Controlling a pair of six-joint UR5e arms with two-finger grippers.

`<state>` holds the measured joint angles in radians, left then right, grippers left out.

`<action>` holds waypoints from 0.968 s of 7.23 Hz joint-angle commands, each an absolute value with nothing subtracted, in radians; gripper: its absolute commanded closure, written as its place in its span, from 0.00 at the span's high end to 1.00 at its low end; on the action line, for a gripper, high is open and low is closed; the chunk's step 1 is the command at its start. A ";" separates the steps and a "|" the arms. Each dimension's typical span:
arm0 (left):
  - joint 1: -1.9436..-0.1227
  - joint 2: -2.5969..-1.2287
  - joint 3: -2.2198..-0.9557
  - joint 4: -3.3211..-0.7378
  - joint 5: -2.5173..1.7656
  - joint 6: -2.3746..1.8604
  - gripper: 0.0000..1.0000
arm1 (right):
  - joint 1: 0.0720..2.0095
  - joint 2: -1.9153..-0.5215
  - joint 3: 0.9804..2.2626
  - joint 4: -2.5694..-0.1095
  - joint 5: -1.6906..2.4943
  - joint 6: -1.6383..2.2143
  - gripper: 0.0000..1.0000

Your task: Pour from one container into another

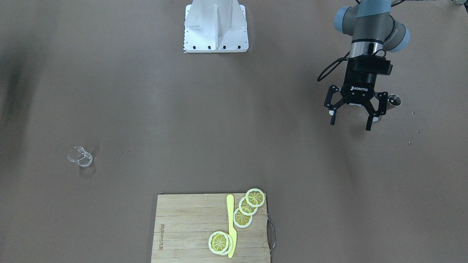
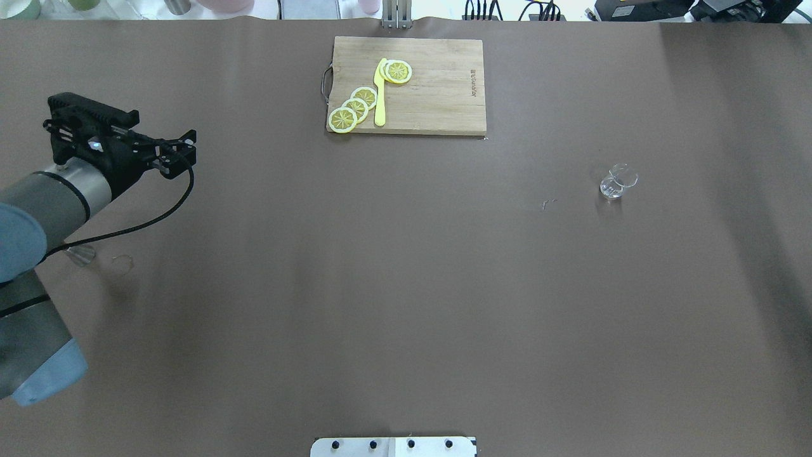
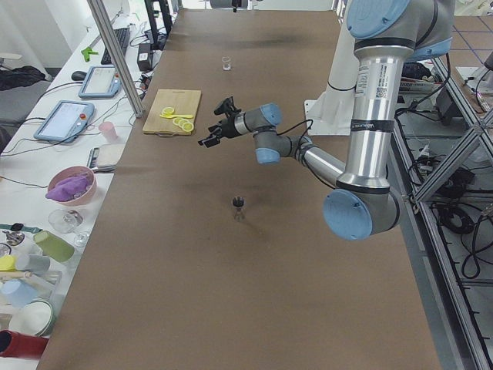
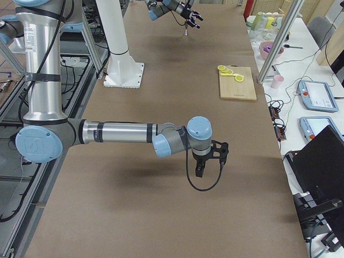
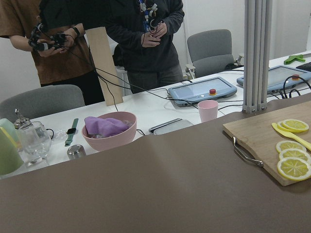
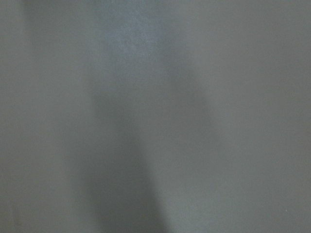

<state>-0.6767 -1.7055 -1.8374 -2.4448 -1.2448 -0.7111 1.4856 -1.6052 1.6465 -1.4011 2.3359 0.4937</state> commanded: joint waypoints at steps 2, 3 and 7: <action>-0.851 -1.877 -1.795 -2.098 -1.585 -0.689 0.97 | 1.486 -1.657 1.661 -1.456 2.322 0.304 1.00; -0.891 -1.909 -1.795 -1.962 -1.699 -0.686 0.97 | 1.486 -1.673 1.660 -1.456 2.319 0.207 1.00; -1.043 -1.945 -1.795 -1.605 -1.761 -0.562 0.98 | 1.551 -1.729 1.652 -1.454 2.312 -0.123 1.00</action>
